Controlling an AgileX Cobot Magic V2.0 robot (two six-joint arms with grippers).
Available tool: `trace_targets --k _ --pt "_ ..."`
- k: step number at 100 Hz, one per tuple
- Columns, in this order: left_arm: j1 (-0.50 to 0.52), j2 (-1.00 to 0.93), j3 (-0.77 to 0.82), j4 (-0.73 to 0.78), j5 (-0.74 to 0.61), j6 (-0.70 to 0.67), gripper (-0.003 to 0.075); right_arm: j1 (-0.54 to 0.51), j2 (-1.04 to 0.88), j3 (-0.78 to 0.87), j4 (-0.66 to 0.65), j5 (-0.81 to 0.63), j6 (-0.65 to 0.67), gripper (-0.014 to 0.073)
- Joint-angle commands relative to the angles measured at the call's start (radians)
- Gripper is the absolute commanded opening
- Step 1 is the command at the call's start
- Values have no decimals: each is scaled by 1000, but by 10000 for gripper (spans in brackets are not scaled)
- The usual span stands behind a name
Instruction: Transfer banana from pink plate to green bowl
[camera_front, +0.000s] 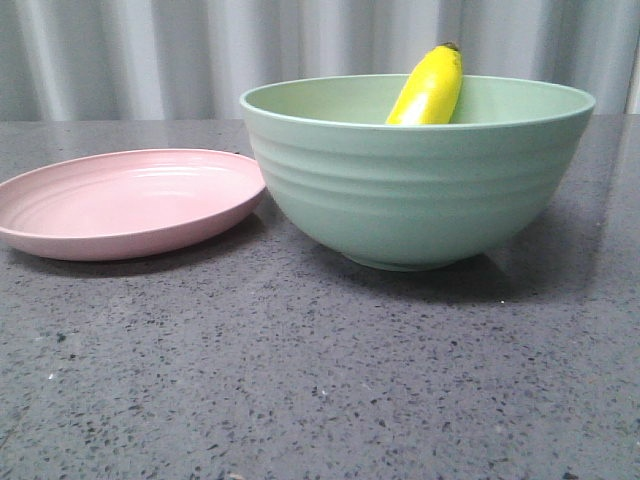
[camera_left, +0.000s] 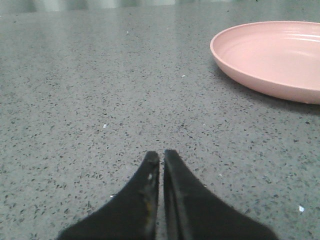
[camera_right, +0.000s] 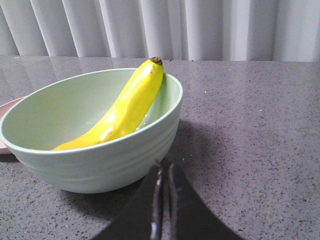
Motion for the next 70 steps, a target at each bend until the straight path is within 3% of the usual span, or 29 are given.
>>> trace_targets --k 1,10,37,56,64,70 --pt "3 -28 10 -3 -60 -5 -20 -6 5 -26 -5 -75 -10 -70" --pt "3 -28 10 -3 -60 -5 -20 -18 5 -24 -5 -89 -10 -70" --pt "3 -28 10 -3 -60 -5 -20 -140 -20 88 -37 -310 2 -70" --pt "3 -28 10 -3 -60 -5 -20 -279 -109 183 -283 -317 271 -70" --pt "3 -28 10 -3 -60 -5 -20 -323 -163 218 -323 -315 309 -70" --pt "3 -28 10 -3 -60 -5 -20 -349 -202 215 -335 -233 308 -70"
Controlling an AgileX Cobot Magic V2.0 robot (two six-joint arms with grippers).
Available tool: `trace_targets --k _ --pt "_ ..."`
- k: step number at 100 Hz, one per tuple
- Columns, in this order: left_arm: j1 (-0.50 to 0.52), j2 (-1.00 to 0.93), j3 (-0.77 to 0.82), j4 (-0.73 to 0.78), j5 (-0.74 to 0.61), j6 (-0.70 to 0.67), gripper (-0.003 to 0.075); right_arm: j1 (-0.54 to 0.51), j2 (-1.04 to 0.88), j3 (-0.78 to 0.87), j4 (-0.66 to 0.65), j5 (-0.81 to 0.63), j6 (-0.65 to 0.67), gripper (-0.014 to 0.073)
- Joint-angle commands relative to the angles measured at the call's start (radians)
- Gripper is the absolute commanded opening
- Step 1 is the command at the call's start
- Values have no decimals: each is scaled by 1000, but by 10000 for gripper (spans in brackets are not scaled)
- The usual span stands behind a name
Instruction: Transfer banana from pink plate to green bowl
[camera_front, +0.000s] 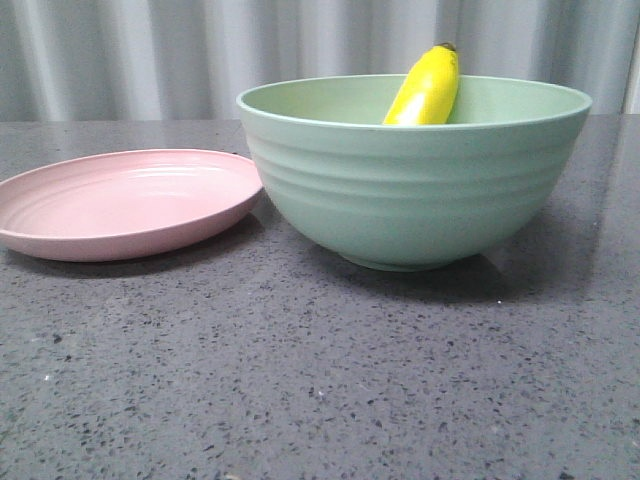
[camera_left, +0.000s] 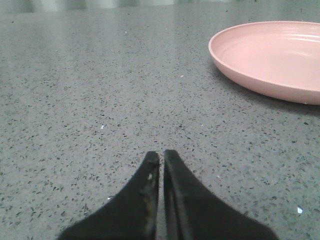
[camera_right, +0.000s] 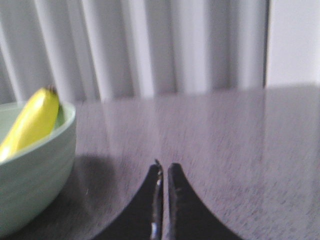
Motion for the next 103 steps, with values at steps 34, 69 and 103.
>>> trace_targets --k 34,69,103 --pt "3 -28 10 -3 -60 -5 -20 -104 -115 18 -65 358 29 -70" --pt "3 -28 10 -3 -60 -5 -20 -104 -115 18 -65 410 29 -70" --pt "3 -28 10 -3 -60 -5 -20 -104 -115 18 -65 410 29 -70"
